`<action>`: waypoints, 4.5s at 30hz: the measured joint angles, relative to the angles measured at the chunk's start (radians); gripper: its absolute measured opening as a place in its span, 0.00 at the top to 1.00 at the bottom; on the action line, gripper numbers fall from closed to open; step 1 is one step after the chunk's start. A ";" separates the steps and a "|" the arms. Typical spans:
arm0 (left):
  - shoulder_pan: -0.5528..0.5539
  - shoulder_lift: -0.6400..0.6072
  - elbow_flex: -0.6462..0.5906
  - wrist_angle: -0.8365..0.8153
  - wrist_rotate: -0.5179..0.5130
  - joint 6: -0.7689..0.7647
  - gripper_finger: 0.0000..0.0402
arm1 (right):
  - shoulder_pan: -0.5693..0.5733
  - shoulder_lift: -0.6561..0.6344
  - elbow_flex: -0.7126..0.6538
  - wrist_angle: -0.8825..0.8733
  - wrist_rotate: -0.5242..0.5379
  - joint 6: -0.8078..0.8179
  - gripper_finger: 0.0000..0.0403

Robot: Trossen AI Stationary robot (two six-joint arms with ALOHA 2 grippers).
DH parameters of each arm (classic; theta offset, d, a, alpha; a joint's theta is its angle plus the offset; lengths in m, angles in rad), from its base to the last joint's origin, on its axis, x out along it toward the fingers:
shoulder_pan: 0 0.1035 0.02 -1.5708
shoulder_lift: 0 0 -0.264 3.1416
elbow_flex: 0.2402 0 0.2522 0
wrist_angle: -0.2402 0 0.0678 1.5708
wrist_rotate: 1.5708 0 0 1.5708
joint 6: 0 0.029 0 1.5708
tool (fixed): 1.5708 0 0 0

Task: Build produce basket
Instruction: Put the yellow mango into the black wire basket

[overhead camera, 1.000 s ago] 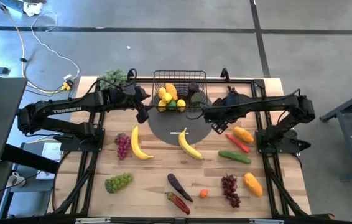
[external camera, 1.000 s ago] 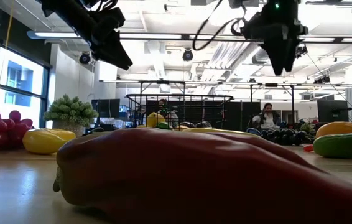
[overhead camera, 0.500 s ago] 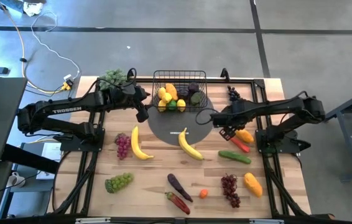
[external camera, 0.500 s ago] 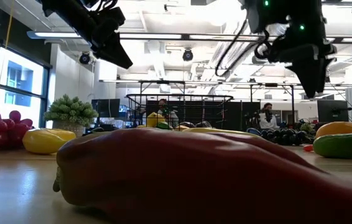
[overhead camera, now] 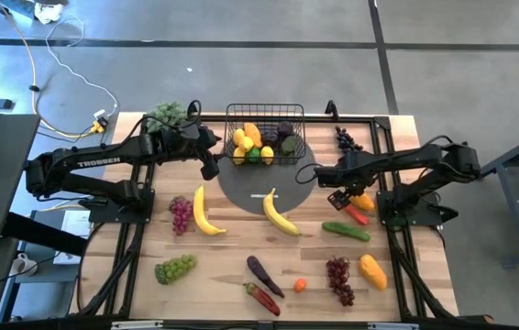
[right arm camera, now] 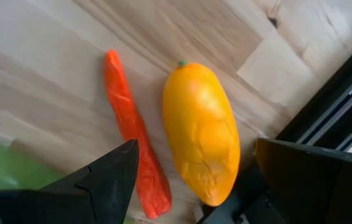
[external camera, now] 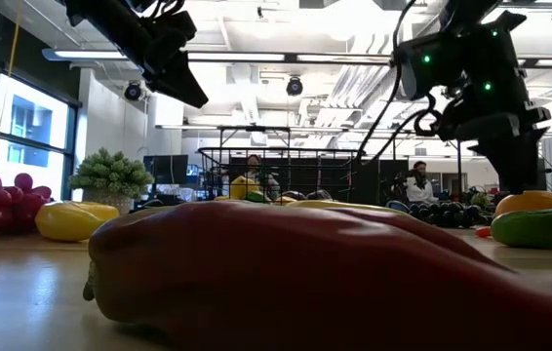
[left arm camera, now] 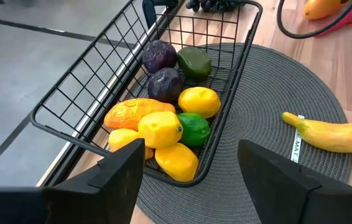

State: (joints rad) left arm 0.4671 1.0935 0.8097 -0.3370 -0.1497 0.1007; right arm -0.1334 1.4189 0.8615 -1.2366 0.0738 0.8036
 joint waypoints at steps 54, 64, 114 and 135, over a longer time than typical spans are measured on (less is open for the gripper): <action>0.000 -0.045 -0.001 0.003 -0.043 -0.063 0.38 | -0.237 -0.007 0.443 0.170 0.268 -0.100 0.63; 0.000 -0.045 -0.001 0.003 -0.045 -0.209 0.38 | -0.310 0.000 0.451 0.632 0.239 -0.239 0.63; 0.000 -0.045 0.000 -0.002 -0.047 -0.229 0.38 | -0.358 0.467 0.451 1.217 0.069 -0.964 0.44; 0.000 -0.045 0.000 -0.002 -0.048 -0.232 0.38 | -0.350 0.467 0.737 0.784 0.110 -0.782 0.36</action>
State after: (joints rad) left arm 0.4669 1.0485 0.8097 -0.3393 -0.1974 -0.1318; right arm -0.4834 1.8858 1.5981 -0.4529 0.1837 0.0212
